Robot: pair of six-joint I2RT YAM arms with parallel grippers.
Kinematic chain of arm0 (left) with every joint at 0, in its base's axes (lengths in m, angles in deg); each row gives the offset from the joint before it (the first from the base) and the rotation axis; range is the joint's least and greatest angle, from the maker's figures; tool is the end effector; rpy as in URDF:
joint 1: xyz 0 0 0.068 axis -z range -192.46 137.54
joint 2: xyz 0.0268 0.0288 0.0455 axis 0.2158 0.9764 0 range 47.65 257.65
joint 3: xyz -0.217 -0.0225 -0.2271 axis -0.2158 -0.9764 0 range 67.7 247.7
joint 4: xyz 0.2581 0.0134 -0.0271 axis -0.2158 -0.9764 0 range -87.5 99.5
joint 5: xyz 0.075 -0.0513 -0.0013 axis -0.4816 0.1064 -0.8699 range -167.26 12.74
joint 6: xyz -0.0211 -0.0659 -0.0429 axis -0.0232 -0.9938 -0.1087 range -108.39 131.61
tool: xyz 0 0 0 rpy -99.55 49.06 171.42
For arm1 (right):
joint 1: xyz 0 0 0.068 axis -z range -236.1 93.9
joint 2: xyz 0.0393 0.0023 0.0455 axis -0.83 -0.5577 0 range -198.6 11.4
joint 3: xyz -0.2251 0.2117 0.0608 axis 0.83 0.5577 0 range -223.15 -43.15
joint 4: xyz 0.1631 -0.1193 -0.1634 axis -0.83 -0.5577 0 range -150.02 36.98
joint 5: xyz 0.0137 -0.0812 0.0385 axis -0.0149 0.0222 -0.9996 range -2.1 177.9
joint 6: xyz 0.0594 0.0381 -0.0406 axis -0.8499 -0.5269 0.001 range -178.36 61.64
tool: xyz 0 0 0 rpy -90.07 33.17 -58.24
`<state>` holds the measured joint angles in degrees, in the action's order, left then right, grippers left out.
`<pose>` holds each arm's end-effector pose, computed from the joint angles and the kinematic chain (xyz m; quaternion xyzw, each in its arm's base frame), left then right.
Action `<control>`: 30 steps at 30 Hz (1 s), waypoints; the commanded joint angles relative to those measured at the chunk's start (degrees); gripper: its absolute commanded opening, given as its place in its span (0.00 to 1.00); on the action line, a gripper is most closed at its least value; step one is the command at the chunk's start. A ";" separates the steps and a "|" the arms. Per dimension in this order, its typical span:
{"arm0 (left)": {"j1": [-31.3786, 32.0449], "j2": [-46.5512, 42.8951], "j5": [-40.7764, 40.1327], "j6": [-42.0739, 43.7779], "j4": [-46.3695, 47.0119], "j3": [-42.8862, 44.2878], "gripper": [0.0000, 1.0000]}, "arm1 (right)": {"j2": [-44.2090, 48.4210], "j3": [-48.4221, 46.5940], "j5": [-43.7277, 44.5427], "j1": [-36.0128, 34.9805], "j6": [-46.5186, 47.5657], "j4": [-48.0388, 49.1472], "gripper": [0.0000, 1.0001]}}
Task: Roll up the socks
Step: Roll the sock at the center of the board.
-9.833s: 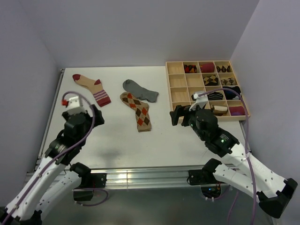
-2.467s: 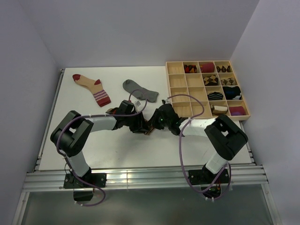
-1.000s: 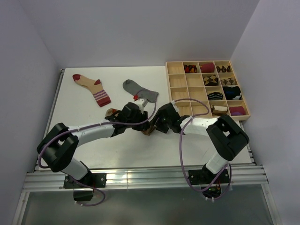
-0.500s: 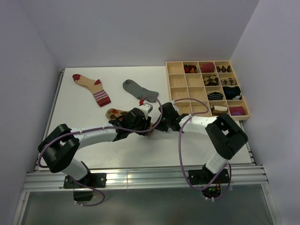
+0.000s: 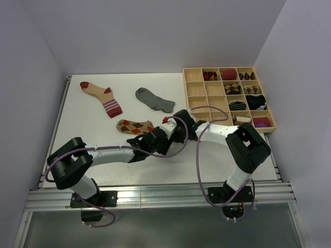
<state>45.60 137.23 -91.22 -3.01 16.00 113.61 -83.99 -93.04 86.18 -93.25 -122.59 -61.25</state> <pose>0.1989 -0.2869 0.2100 0.2788 0.8458 -0.1740 0.4202 0.2758 0.2117 0.1714 0.2179 0.9249 0.2498 0.1861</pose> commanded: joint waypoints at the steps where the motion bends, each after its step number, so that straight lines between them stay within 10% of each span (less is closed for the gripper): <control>1: 1.61 1.47 -4.67 1.95 4.74 -1.26 0.53 | -0.58 -2.23 -1.27 0.85 -1.60 -1.70 0.00; 30: 5.04 3.14 -11.00 9.16 19.60 -9.26 0.56 | -2.87 -3.02 -7.34 2.60 -2.48 -1.09 0.00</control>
<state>50.26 139.07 -100.16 4.32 33.07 102.66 -86.18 -93.84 79.21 -91.06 -124.60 -62.54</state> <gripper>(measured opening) 0.557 0.057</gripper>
